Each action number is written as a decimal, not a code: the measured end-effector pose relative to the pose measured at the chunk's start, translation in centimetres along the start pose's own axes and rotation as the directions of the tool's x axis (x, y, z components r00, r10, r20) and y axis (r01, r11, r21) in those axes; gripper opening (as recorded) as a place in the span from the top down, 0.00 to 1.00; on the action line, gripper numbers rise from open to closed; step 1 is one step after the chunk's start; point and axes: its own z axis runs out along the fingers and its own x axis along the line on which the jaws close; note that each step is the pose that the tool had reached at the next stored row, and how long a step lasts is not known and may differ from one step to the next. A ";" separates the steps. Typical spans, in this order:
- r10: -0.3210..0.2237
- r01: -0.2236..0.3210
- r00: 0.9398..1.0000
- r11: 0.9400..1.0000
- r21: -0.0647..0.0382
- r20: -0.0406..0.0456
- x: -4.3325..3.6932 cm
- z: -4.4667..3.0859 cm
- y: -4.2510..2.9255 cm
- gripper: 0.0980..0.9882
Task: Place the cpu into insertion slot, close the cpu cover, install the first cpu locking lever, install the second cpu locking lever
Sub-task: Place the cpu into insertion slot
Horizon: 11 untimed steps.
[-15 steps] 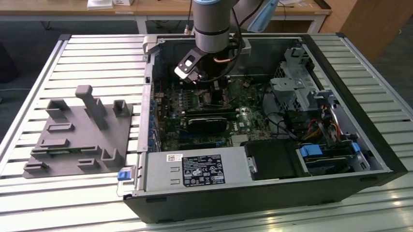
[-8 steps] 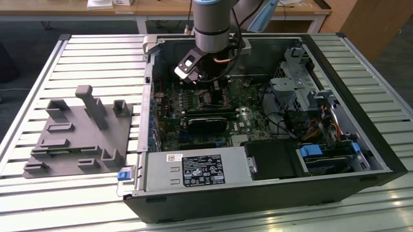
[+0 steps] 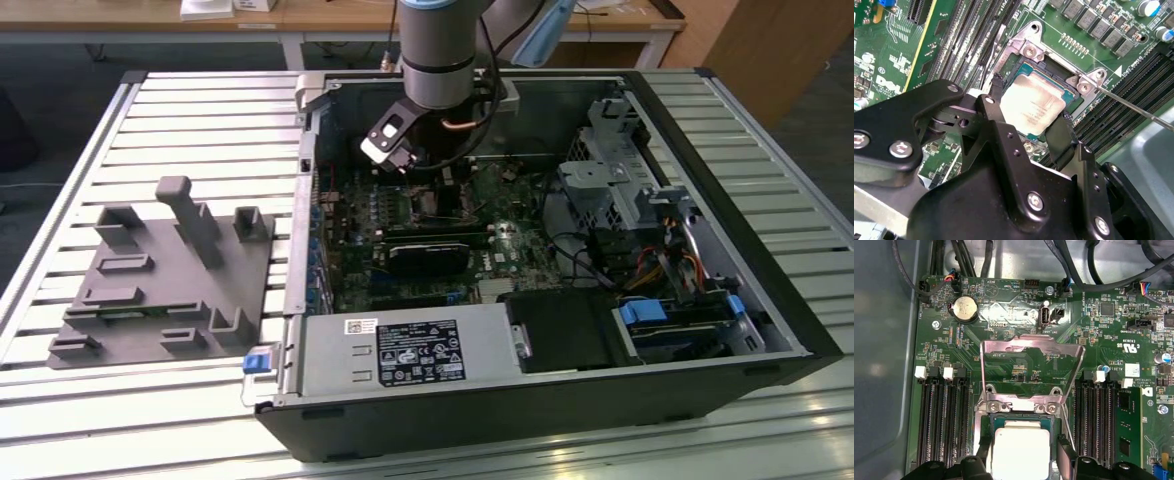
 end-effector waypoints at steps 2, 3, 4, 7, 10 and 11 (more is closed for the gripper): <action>0.000 0.000 1.000 1.000 0.000 0.000 0.00 0.01 0.00 0.42; 0.000 0.000 1.000 1.000 0.000 0.000 0.00 0.01 0.00 0.42; 0.000 0.000 1.000 1.000 0.000 0.000 0.00 0.01 0.00 0.42; 0.000 0.000 1.000 1.000 0.000 0.000 0.00 0.01 0.00 0.42; 0.000 0.000 1.000 1.000 0.000 0.000 0.00 -0.05 0.00 0.42; 0.000 0.000 1.000 1.000 0.000 0.000 0.00 -0.14 0.01 0.42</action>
